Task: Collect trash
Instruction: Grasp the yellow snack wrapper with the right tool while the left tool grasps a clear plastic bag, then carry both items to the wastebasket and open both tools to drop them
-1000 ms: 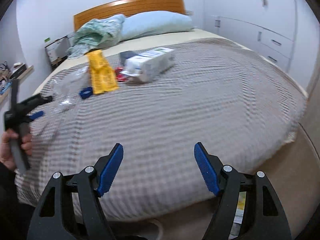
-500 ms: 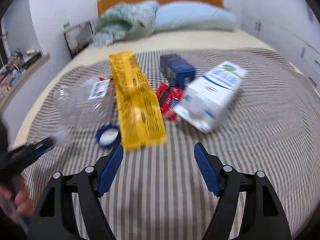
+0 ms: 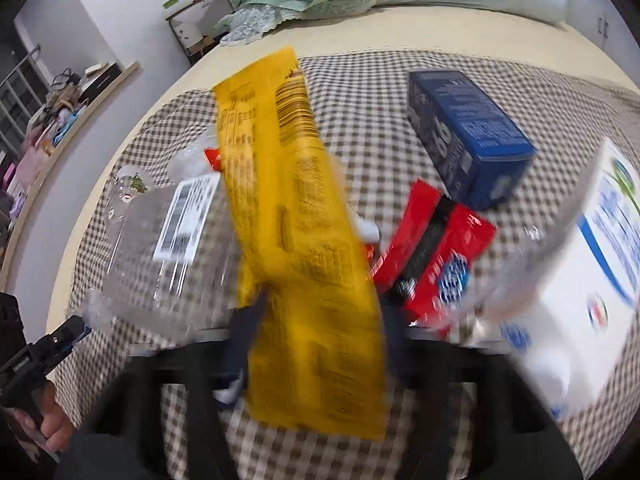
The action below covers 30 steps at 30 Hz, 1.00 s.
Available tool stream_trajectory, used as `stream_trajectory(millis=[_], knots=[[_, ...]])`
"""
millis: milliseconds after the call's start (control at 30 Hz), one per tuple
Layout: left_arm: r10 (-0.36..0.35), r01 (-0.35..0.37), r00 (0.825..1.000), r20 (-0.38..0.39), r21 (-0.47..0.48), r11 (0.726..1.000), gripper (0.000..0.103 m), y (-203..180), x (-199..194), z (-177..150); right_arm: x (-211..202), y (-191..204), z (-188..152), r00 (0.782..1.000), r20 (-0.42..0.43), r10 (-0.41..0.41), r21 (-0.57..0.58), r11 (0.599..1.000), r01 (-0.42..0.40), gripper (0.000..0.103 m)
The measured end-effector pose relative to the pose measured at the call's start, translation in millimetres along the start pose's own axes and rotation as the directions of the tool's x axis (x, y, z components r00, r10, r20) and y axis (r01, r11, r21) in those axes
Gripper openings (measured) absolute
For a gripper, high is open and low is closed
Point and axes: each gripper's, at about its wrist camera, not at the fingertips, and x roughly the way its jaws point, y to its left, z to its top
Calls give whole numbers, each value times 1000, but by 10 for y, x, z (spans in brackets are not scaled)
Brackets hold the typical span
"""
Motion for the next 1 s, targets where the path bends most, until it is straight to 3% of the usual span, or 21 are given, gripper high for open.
stream_trajectory(millis=[33,167,367,567,667,800,900,1000], knots=[[-3,3,1000,0,-6,1000,16,-13,9,-5,-71,-8,-20,1000,9,13,20,1000,-13,19],[5,-5,1000,0,-15,1000,16,-56,52,-27,-544,87,-216,997,79,-14,41,999,11,3],[7,-7,1000,13,30,1000,16,-280,36,-111,-1609,213,-547,969,236,-74,22,997,70,2],[-23,27,999,-27,144,989,15,-812,-52,-410,-2700,-103,-1440,932,290,-216,73,976,204,2],[-82,88,996,-39,196,977,14,-1175,-225,-707,-3128,-474,-2205,914,258,-313,160,947,279,2],[-173,194,980,-98,286,939,14,-1778,-405,-1254,-3430,-1188,-3546,899,117,-423,330,870,366,2],[-227,290,950,-215,330,899,14,-2216,-387,-1814,-3188,-1683,-4600,898,-58,-437,446,793,415,2],[-202,331,916,-345,371,867,14,-2574,-263,-2451,-2768,-2015,-5208,869,-179,-460,457,744,488,2]])
